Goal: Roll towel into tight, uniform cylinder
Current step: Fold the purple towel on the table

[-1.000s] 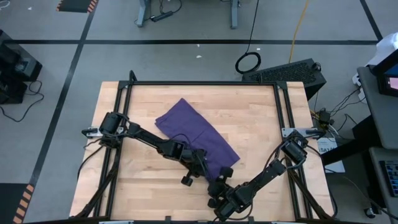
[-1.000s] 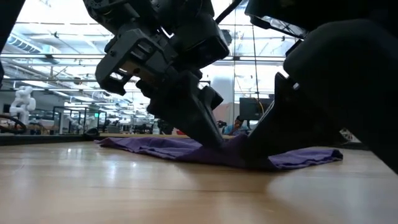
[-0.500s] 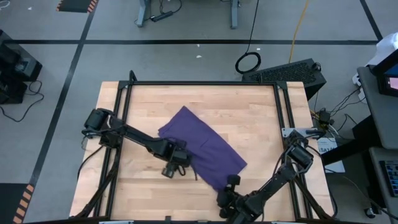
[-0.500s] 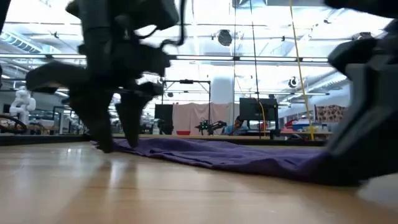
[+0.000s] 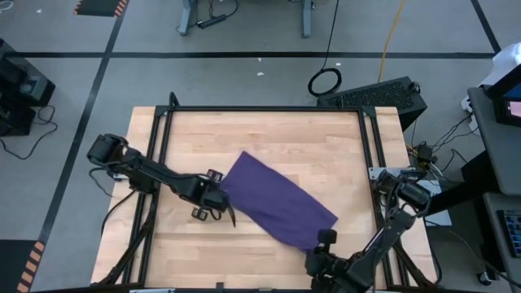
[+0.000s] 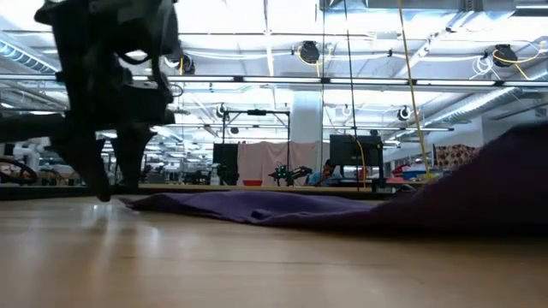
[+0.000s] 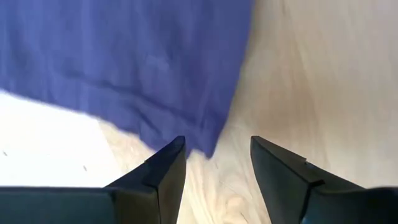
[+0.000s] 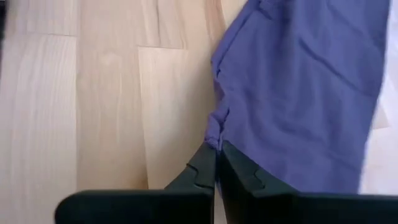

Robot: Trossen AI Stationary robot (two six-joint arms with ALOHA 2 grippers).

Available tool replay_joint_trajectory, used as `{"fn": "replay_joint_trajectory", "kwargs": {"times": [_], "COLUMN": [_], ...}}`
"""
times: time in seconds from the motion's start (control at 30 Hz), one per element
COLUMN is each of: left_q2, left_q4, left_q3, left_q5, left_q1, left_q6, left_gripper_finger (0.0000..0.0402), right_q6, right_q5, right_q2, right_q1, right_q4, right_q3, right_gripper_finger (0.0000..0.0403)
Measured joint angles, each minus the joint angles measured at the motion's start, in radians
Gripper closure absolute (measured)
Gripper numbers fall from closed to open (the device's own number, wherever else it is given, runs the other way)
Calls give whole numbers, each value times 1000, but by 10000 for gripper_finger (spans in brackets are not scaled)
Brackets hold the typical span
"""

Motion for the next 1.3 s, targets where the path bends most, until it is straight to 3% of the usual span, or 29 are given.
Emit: {"fn": "replay_joint_trajectory", "kwargs": {"times": [0.2,0.37,0.53,0.67,0.93,1.07,1.17,1.3], "left_q2": [-81,-86,-69,-57,-24,-8,-7,-44], "left_q4": [138,234,254,253,260,246,205,122], "left_q3": [-68,-102,-111,-111,-108,-106,-105,-107], "left_q5": [0,1,1,61,181,271,344,414], "left_q1": [-3,-3,36,84,199,248,262,209], "left_q6": [-5,94,153,176,225,218,132,-30], "left_gripper_finger": [219,219,219,227,284,341,389,392], "right_q6": [0,0,4,14,26,10,-3,-11], "right_q5": [-4,-5,0,1,2,9,88,150], "right_q2": [-31,-55,-71,-71,-71,-71,-64,-48], "right_q1": [10,20,20,20,20,20,20,7], "right_q4": [-70,-120,-125,-126,-123,-136,-139,-107], "right_q3": [0,0,0,0,0,0,0,0], "right_gripper_finger": [403,403,403,402,402,402,402,402]}}
